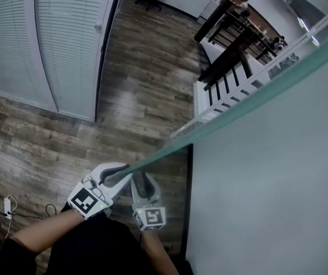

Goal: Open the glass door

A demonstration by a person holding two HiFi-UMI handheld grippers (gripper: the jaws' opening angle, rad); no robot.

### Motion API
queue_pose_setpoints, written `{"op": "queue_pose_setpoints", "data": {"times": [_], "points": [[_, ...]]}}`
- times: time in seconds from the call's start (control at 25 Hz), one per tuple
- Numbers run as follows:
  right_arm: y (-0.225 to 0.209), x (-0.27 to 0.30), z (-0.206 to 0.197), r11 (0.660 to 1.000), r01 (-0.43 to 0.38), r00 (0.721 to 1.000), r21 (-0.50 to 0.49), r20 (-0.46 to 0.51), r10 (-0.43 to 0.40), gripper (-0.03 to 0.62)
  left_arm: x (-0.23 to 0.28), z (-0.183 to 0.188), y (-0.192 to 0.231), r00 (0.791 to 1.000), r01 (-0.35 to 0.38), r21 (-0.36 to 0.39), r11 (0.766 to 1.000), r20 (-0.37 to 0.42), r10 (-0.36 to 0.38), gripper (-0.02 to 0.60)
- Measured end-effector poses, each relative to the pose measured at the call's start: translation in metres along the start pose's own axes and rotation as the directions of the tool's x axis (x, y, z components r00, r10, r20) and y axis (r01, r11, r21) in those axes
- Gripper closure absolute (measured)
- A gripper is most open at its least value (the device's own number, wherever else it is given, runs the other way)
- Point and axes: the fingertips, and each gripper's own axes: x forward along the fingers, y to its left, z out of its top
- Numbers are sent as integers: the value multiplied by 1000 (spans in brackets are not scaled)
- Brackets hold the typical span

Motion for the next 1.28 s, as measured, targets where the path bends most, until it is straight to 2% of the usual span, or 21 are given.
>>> {"op": "queue_pose_setpoints", "data": {"times": [0.36,0.48,0.6,0.84,1.12,1.28], "points": [[-1,-46,4,999,40,999,-19,25,-40,447,5,-8,-46,994,104,13,995,-19,-103,509],[-1,-52,2,999,48,998,-21,30,-47,447,7,-10,-57,989,142,-12,990,-27,-142,505],[-4,-60,1,998,53,998,-27,41,-52,447,7,-14,-70,983,179,-39,983,-37,-181,500],[-13,-72,5,995,99,992,-15,80,-97,447,10,-17,-86,963,260,-32,965,-59,-262,497],[-28,-92,5,986,165,983,-12,83,-163,447,14,-19,-105,951,302,-51,952,-56,-305,495],[-28,-97,5,983,184,979,-5,87,-183,448,14,-21,-113,933,348,-50,936,-74,-351,494]]}}
